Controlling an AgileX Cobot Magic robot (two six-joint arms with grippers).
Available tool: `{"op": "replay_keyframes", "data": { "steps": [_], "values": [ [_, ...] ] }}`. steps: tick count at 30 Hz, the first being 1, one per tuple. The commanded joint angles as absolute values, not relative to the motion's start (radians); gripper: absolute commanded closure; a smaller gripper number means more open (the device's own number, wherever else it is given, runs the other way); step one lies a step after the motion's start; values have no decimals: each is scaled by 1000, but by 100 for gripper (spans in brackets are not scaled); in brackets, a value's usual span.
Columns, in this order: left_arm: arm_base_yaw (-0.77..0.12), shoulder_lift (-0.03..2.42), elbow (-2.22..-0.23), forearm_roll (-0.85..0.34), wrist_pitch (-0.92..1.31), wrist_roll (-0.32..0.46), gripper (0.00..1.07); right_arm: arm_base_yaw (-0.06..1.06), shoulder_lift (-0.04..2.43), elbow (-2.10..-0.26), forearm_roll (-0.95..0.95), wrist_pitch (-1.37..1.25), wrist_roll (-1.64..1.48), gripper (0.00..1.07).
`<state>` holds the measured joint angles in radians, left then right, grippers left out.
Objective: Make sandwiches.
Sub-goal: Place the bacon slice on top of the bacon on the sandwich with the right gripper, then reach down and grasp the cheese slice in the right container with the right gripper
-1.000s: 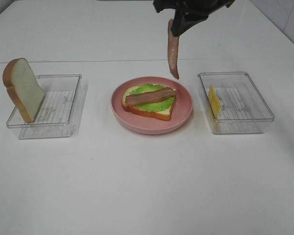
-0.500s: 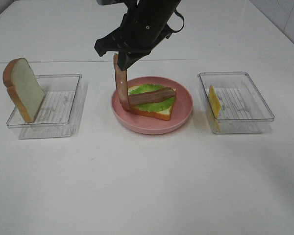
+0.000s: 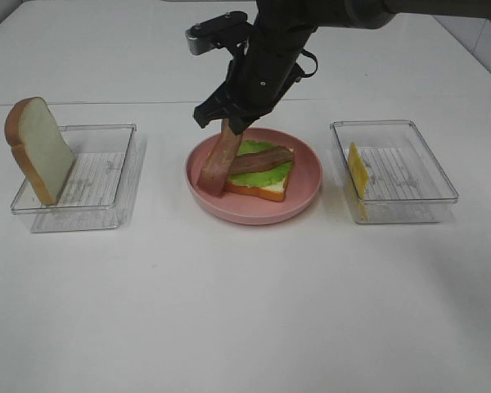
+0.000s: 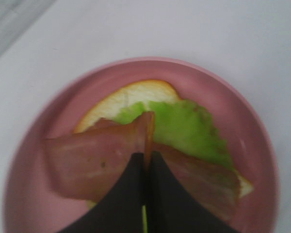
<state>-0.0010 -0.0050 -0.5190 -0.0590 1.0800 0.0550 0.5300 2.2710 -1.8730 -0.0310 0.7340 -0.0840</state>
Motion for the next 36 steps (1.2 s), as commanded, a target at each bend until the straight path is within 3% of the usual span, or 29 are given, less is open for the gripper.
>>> {"op": "replay_keyframes", "data": {
  "steps": [1,14,15,16,17,18,19,21,22,23,36],
  "values": [
    [1,-17,-518,-68,1074,55,17,493,2292,-1870,-77,722,-75,107],
    [1,-17,-518,-68,1074,55,17,441,2336,-1870,-67,716,-79,107],
    [1,-17,-518,-68,1074,55,17,441,2336,-1870,-60,706,-76,101],
    [1,-17,-518,-68,1074,55,17,441,2336,-1870,-58,699,-76,83],
    [1,-17,-518,-68,1074,55,17,441,2336,-1870,-58,699,-76,83],
    [1,-17,-518,-68,1074,55,17,441,2336,-1870,-58,699,-76,56],
    [1,-17,-518,-68,1074,55,17,441,2336,-1870,-58,699,-76,56],
    [1,-17,-518,-68,1074,55,17,441,2335,-1870,-70,701,-79,14],
    [1,-17,-518,-68,1074,55,17,441,2335,-1870,-70,701,-79,14],
    [1,-17,-518,-68,1074,55,17,441,2329,-1871,-82,706,-80,8],
    [1,-17,-518,-68,1074,55,17,441,2248,-1921,-121,809,-75,8]
  ]
}}
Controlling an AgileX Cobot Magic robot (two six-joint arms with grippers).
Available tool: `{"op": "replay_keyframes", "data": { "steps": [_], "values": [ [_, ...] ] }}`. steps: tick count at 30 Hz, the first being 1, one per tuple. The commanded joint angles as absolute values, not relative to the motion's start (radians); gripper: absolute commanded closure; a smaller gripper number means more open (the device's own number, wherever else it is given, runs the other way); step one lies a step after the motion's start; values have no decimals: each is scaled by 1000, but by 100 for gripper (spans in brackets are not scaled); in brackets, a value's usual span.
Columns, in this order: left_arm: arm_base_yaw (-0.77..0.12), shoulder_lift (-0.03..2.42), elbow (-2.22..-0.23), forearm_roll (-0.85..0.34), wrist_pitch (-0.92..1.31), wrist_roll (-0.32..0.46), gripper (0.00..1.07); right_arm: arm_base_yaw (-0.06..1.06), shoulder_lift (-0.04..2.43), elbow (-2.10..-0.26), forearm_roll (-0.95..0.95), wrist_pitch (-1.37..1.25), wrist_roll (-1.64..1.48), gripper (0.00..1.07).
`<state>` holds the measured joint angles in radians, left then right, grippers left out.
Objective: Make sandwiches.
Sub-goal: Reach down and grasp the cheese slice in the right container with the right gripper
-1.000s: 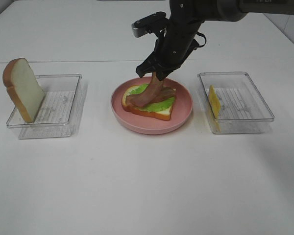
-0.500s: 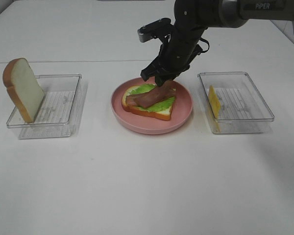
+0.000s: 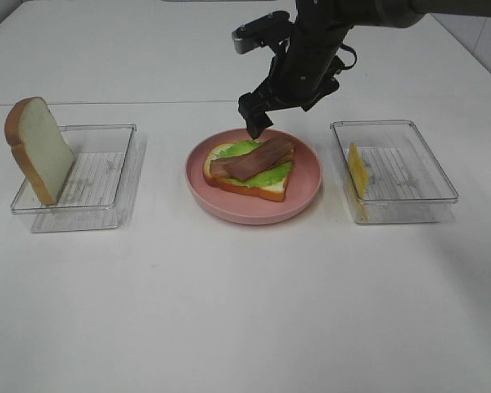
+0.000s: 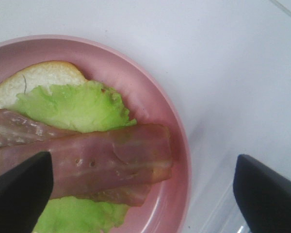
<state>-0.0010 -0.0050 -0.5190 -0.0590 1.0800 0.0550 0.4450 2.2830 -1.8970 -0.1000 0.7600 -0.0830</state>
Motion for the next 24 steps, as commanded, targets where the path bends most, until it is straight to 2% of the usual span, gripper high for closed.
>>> {"op": "replay_keyframes", "data": {
  "steps": [1,12,24],
  "values": [
    [1,-17,-518,-68,1074,55,17,441,2228,-1937,-134,846,-75,8],
    [1,-17,-518,-68,1074,55,17,433,2077,-1959,-216,1130,-75,8],
    [1,-17,-518,-68,1074,55,17,357,2038,-1956,-151,1323,-54,8]
  ]
}}
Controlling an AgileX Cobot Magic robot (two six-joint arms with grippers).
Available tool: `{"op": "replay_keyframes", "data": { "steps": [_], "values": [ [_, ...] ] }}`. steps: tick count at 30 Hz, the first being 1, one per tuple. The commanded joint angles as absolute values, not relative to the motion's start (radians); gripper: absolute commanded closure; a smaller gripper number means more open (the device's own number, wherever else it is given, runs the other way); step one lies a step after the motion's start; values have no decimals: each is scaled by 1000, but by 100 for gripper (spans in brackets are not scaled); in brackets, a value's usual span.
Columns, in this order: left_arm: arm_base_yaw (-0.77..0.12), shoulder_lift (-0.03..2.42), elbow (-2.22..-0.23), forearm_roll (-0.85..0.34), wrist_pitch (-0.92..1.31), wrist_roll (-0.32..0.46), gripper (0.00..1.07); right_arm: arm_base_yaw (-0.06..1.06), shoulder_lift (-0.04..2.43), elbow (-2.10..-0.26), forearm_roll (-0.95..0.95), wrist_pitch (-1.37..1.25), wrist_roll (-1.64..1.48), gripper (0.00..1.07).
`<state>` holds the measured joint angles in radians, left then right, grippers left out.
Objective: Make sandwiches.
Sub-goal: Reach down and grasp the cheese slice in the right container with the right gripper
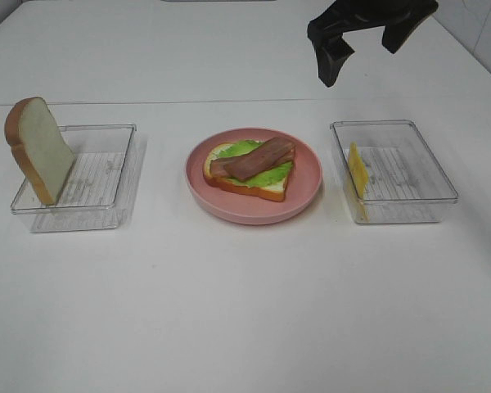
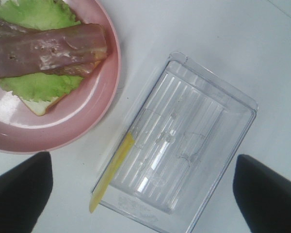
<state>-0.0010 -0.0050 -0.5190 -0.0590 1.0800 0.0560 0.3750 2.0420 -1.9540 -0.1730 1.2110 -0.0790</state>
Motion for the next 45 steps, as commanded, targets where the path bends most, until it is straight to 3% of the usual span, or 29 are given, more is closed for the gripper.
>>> {"op": "replay_keyframes", "data": {
  "steps": [1,11,24,45],
  "values": [
    [1,-17,-518,-68,1074,55,17,354,2038,-1956,-142,1325,-51,8],
    [1,-17,-518,-68,1074,55,17,346,2038,-1952,-122,1330,-46,8],
    [1,-17,-518,-68,1074,55,17,345,2043,-1729,-117,1151,-25,8],
    [1,-17,-518,-68,1074,55,17,345,2183,-1726,-128,1074,33,9]
  ]
}}
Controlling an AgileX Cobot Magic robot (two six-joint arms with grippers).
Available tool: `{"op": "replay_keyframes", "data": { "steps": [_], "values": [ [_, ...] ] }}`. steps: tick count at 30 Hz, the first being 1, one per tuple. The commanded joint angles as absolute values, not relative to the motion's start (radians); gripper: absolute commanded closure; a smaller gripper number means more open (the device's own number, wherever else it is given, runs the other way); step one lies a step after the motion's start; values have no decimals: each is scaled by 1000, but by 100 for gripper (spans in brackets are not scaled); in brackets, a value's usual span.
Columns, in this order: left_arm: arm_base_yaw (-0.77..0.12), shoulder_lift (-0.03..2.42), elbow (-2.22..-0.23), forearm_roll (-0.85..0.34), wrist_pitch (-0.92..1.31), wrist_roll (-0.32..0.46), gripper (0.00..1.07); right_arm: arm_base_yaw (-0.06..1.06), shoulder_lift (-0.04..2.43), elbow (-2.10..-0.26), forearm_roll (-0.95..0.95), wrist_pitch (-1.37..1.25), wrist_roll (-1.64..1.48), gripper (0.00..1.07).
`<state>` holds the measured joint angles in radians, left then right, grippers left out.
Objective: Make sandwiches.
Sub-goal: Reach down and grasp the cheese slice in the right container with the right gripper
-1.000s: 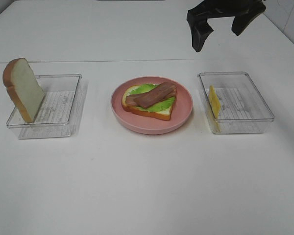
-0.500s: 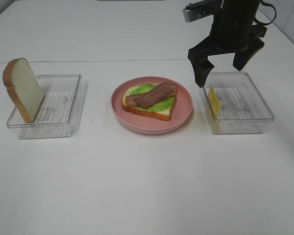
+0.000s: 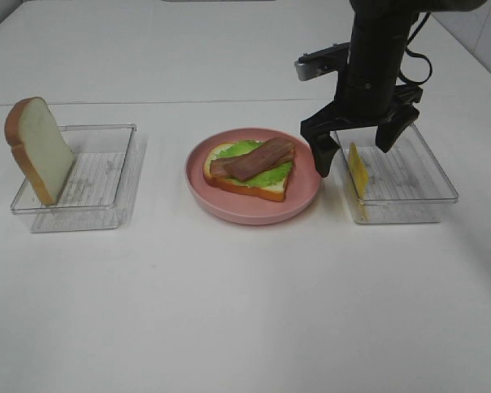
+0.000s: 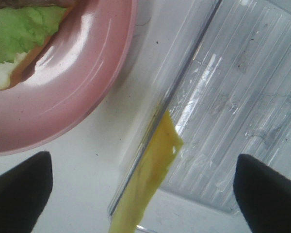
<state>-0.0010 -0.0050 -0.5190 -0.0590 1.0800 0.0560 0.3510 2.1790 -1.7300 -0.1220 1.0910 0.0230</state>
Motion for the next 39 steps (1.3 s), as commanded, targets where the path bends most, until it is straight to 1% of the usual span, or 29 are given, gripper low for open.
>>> {"op": "replay_keyframes", "data": {
  "steps": [1,15,28,35,38,39],
  "values": [
    [1,-17,-518,-68,1074,55,17,345,2183,-1726,-128,1074,33,9],
    [1,-17,-518,-68,1074,55,17,345,2229,-1726,-141,1061,57,9],
    [1,-17,-518,-68,1074,55,17,345,2230,-1726,-181,1073,276,9],
    [1,-17,-518,-68,1074,55,17,345,2230,-1726,-178,1074,303,9],
    [1,-17,-518,-68,1074,55,17,345,2230,-1726,-187,1076,307,11],
    [1,-17,-518,-68,1074,55,17,345,2230,-1726,-188,1079,307,18]
  ]
}}
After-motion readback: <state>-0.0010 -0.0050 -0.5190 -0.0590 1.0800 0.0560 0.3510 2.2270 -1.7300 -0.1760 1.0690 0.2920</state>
